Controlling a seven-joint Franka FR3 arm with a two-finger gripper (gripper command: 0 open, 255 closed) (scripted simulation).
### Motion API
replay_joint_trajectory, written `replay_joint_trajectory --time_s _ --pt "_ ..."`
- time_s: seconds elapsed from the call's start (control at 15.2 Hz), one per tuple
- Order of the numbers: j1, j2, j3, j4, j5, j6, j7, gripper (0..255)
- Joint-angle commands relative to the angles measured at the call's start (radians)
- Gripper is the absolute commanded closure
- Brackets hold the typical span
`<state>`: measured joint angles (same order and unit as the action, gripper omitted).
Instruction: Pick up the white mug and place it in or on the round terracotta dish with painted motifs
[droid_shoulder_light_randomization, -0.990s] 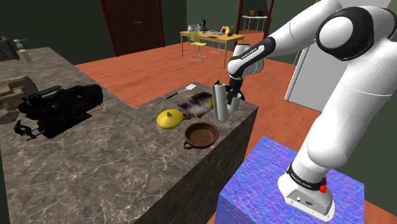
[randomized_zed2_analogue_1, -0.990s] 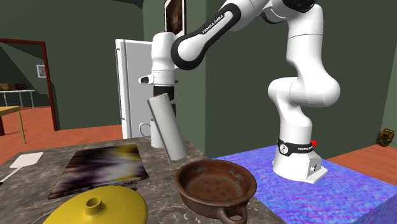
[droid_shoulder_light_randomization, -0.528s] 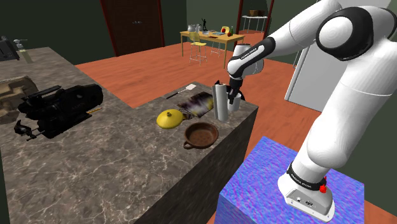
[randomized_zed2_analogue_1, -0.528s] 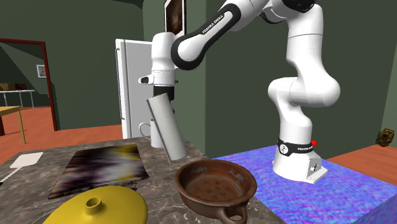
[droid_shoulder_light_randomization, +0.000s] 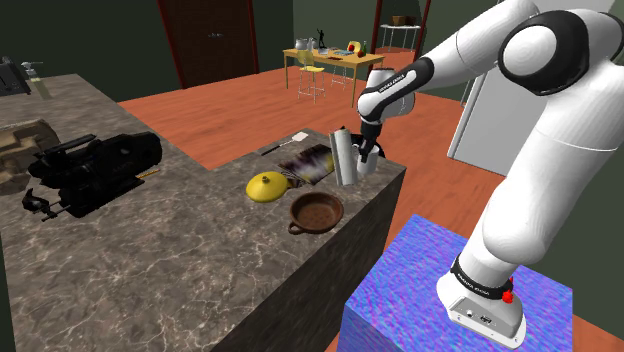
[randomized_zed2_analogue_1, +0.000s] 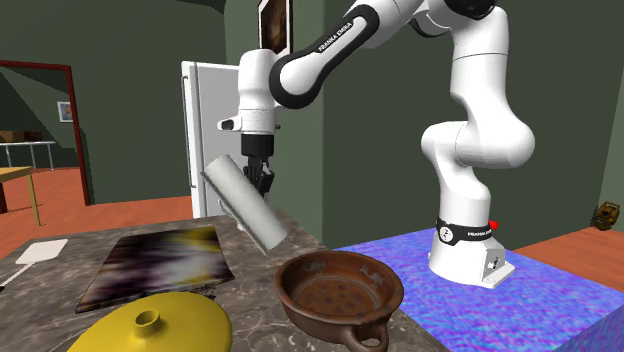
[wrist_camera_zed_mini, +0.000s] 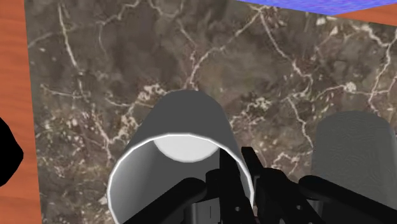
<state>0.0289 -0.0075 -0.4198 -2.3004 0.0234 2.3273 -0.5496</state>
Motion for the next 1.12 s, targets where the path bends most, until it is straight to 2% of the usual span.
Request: replay_joint_trajectory --time_s 0.0,1.06 --pt "0.000 -0.011 0.000 0.009 -0.007 -0.020 0.005 255" --pt "0.000 -0.119 0.011 0.127 -0.059 -0.236 0.047 255"
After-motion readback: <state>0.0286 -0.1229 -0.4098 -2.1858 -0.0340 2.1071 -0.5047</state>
